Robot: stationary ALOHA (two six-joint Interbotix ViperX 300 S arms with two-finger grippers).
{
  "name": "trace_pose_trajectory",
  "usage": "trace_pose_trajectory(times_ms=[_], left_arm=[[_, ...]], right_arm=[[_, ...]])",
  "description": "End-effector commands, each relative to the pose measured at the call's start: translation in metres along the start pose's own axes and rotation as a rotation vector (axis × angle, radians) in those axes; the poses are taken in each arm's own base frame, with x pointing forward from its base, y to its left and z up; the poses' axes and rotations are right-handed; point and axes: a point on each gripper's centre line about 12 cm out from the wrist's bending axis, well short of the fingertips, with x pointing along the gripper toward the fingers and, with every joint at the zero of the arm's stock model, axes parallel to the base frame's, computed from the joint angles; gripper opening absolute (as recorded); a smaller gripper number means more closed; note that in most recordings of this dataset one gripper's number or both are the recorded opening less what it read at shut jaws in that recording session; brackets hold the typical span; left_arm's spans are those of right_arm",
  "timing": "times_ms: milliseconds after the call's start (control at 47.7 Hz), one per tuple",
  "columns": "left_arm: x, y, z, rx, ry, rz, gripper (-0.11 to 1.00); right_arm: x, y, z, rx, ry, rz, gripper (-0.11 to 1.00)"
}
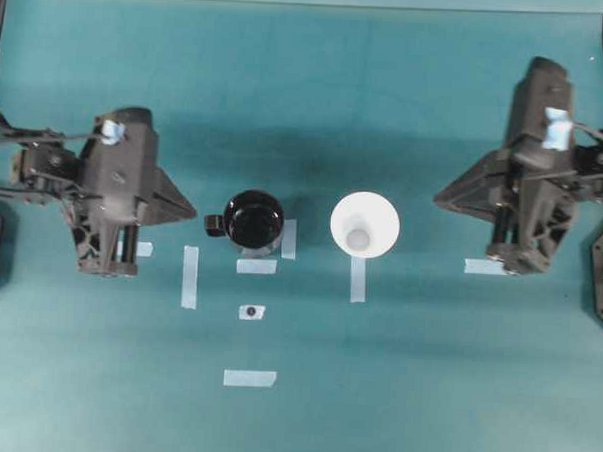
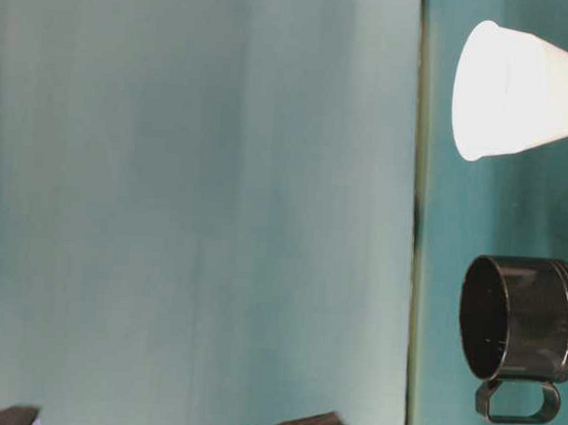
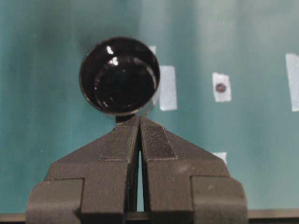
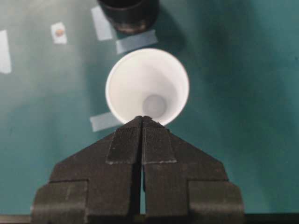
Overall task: Holding the cup holder with the left arm, the right arm places the cup into the cup holder.
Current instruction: 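Move left gripper over the black holder handle and right gripper over the white cup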
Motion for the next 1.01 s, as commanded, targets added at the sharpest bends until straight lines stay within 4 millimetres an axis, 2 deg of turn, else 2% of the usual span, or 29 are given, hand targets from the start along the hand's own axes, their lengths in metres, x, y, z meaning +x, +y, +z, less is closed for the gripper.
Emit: trace_pose_trajectory(times_ms=[0,231,566,985], left_arm=[[0.0,0.003,0.011,-0.001,-0.019,0.008,0.03],[0.01,0.005,0.004,0.005,0.097,-0.001,0.03],[0.014,0.007,0.001,0.014,0.125,0.0,0.03],[0.019,0.007,-0.003,0.036,0.143,-0.002,0.03]], right_arm=[[0.016,-0.003,0.009,0.015,0.034,-0.018,0.02],[0.031,-0.008,0.017,0.029,0.088,-0.039,0.02],[0.053,-0.008,0.019,0.023,0.189,-0.056,0.02],[0.058,-0.009,0.022,0.005,0.199,-0.064,0.02]])
